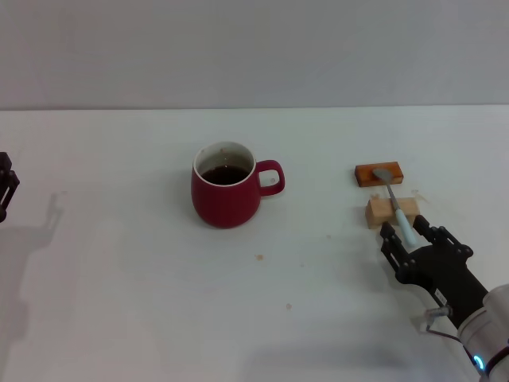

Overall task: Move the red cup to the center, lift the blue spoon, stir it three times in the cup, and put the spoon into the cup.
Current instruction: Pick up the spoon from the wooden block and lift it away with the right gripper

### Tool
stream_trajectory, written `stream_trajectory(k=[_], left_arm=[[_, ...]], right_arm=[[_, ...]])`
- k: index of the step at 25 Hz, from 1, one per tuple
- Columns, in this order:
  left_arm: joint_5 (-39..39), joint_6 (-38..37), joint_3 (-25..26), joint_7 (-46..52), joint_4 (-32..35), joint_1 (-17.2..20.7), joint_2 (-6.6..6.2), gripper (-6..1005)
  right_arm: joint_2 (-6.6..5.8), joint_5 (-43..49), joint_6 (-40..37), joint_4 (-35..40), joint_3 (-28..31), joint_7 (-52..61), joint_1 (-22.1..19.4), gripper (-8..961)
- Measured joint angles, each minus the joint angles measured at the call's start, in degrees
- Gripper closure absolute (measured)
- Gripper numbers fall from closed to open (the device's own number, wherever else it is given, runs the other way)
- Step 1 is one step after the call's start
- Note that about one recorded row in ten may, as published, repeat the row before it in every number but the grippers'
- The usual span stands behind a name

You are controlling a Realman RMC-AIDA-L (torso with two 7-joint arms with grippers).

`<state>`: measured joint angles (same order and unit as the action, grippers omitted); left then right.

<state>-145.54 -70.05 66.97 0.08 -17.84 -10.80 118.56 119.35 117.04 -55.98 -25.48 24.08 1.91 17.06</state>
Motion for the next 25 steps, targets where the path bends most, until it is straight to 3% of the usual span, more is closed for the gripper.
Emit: stream_trajectory(k=[2,8,25], left_arm=[[0.0,0.0,0.0,0.0,0.0,0.0,0.0,144],[0.0,0.0,-0.1,0.0,0.1,0.0,0.0,144],[-0.1,0.0,-0.3,0.0,0.2,0.0,0.0,144]], right_arm=[[0.0,0.0,0.0,0.0,0.0,0.0,-0.1,325],[0.0,-0.1,0.0,0.0,0.0,0.0,-0.2,459],[0.0,-0.2,0.2,0.4,-0.1,1.5,0.1,536]])
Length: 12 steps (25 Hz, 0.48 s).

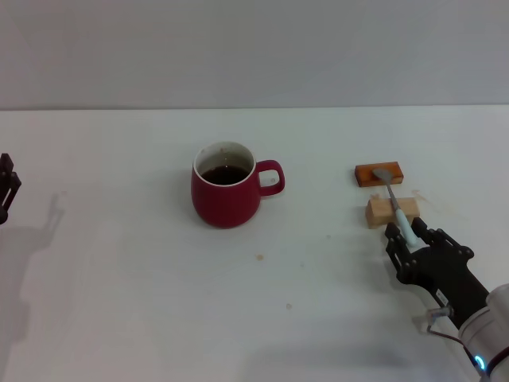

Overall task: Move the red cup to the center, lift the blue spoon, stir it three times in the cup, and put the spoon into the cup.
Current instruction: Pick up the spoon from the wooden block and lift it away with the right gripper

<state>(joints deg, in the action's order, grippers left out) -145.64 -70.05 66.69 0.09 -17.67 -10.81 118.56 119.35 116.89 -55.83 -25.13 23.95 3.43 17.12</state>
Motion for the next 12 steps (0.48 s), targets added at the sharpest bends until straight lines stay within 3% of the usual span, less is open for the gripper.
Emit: stream_trajectory(k=[12], left_arm=[[0.0,0.0,-0.2,0.0,0.0,0.0,0.0,144]], right_arm=[[-0.03,0.0,0.7,-0.1,0.0,0.1,0.1,605]])
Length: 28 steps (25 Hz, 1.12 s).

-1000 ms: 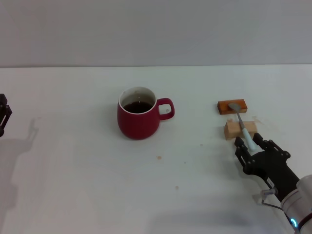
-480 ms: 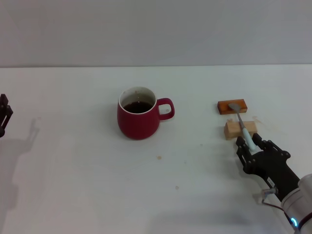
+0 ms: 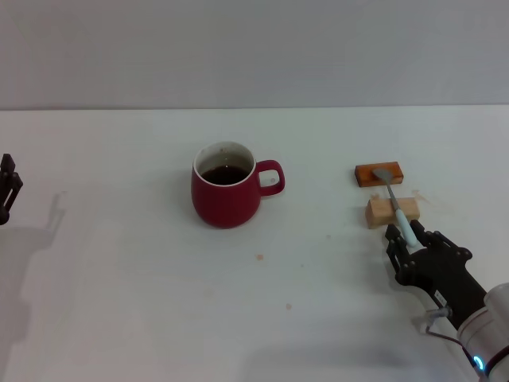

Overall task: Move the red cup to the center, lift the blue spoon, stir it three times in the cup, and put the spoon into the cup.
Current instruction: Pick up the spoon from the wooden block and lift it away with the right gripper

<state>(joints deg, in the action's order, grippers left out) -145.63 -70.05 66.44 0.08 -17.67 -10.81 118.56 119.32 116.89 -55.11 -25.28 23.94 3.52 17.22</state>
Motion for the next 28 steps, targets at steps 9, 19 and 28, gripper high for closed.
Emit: stream_trajectory(k=[9,19,28], left_arm=[[0.0,0.0,0.0,0.0,0.1,0.0,0.0,144],[0.1,0.1,0.0,0.2,1.6,-0.9,0.0,144],[0.1,0.0,0.0,0.2,1.5,-1.0,0.0,144]], right_arm=[[-0.06,0.1,0.0,-0.1,0.0,0.0,0.1,604],[-0.06,0.5,0.1,-0.3,-0.4,-0.3,0.1,728],[-0.11,2.2,-1.0,-0.9,-0.7,-0.6,-0.4,827]])
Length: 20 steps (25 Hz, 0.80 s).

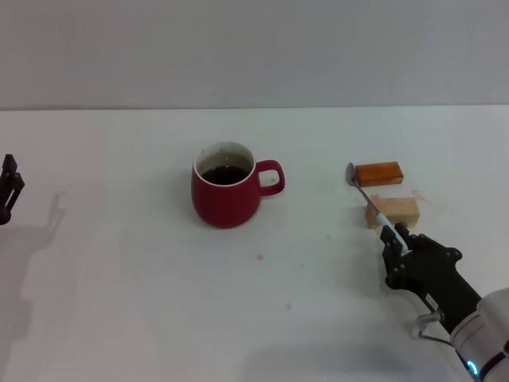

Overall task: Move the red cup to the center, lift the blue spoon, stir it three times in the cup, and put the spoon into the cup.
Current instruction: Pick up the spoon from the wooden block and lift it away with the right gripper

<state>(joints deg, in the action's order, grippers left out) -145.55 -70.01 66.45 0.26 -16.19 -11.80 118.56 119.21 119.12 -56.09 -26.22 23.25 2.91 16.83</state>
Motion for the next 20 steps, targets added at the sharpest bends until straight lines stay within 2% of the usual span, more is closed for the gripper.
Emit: stream_trajectory(k=[7,10,11,12,13,14,15,16,17,18,20], left_arm=[[-0.1,-0.2,-0.2,0.1,0.2,-0.1,0.0,144],[0.0,-0.2,-0.2,0.1,0.2,-0.1,0.0,144],[-0.1,-0.2,-0.2,0.1,0.2,0.0,0.0,144],[-0.1,-0.3,-0.2,0.1,0.1,0.1,0.0,144],[-0.1,-0.3,-0.2,0.1,0.1,0.1,0.0,144],[-0.1,-0.3,-0.2,0.1,0.1,0.2,0.0,144],[-0.1,-0.3,-0.2,0.1,0.1,0.2,0.0,144],[-0.1,-0.3,-0.2,0.1,0.1,0.2,0.0,144],[-0.1,-0.4,-0.2,0.2,0.1,0.3,0.0,144],[-0.1,-0.4,-0.2,0.2,0.1,0.3,0.0,144],[-0.1,-0.4,-0.2,0.2,0.2,0.3,0.0,144]], right_arm=[[-0.42,0.1,-1.9,-3.2,0.4,-2.9,-1.3,828],[-1.18,0.1,-1.5,-7.6,1.6,-8.3,-2.5,827],[-1.84,0.1,-1.0,-9.6,1.9,-9.3,-2.9,827],[-3.36,0.0,0.1,-13.4,2.3,-11.0,-3.5,827],[-3.36,0.0,0.1,-13.4,2.3,-11.0,-3.5,827],[-5.07,-0.1,1.7,-18.1,3.0,-13.4,-4.2,827],[-5.84,-0.2,3.1,-20.7,3.7,-15.0,-4.8,827],[-5.84,-0.2,3.1,-20.7,3.7,-15.0,-4.8,827],[-7.17,-0.1,6.2,-25.5,5.7,-18.6,-6.0,827],[-7.17,-0.1,6.2,-25.5,5.7,-18.6,-6.0,828],[-8.1,0.0,10.2,-30.3,8.3,-22.1,-7.5,828]])
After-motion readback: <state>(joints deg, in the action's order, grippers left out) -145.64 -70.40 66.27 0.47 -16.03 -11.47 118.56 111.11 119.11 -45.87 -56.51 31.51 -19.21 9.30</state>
